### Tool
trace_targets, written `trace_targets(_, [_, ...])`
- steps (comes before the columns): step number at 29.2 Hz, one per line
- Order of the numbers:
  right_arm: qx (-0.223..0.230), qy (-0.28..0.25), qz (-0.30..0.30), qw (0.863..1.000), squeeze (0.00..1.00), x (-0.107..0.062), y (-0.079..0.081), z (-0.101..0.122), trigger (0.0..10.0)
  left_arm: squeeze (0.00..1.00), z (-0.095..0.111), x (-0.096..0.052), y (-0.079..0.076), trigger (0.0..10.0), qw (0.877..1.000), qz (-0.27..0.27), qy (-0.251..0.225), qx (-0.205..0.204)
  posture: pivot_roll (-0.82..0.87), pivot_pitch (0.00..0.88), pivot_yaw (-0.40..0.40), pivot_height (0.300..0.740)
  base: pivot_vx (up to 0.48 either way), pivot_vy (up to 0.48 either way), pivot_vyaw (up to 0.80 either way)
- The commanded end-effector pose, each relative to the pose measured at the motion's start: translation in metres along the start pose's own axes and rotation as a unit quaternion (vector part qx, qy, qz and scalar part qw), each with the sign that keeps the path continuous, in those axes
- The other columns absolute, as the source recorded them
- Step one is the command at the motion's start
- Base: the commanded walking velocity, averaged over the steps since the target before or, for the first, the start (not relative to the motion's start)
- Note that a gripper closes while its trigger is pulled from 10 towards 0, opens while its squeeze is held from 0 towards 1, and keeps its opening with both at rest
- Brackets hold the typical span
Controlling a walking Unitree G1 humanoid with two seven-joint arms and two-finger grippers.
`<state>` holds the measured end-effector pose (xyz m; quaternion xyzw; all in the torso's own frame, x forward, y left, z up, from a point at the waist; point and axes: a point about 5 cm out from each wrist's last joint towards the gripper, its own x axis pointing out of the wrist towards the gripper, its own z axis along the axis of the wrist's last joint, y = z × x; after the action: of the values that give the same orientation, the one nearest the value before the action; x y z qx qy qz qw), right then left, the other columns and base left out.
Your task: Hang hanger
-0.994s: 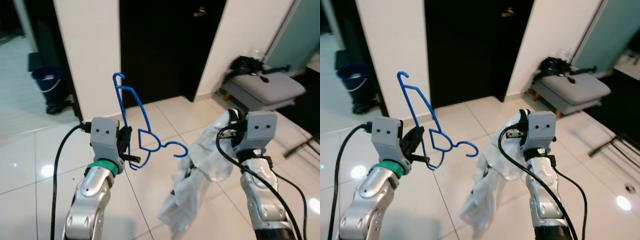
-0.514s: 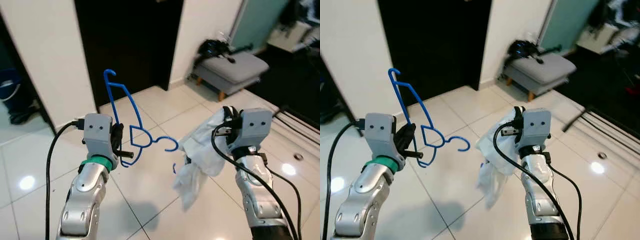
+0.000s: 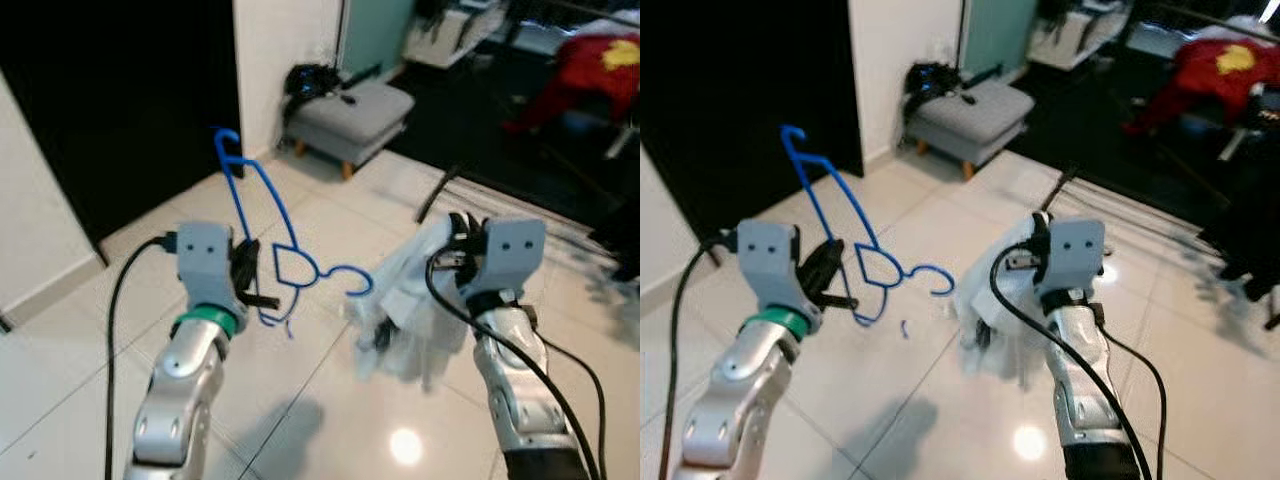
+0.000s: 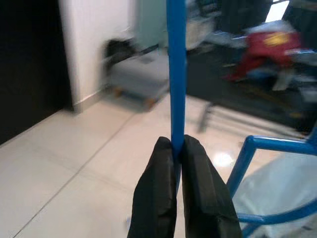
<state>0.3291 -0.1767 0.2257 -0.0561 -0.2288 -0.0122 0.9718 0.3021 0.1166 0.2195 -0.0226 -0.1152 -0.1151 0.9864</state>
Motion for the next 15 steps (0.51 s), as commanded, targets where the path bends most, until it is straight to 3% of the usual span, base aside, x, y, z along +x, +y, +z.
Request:
trace_targets(1, [0.004, -0.009, -0.003, 1.0, 0.0, -0.0017, -0.0009, 0.0025, 10.0, 0.0, -0.0032, -0.0017, 0.0024, 10.0, 1.0, 0.004, 0.004, 0.0, 0.0, 0.108, 0.009, 0.74, 0.0, 0.0, -0.79])
trace_targets(15, [0.005, -0.014, 0.0, 1.0, 0.0, 0.0009, 0.0009, 0.0034, 10.0, 0.0, -0.0043, 0.0001, 0.0032, 10.0, 1.0, 0.007, 0.003, 0.002, 0.0, 0.097, 0.006, 0.74, 0.0, 0.0, -0.79])
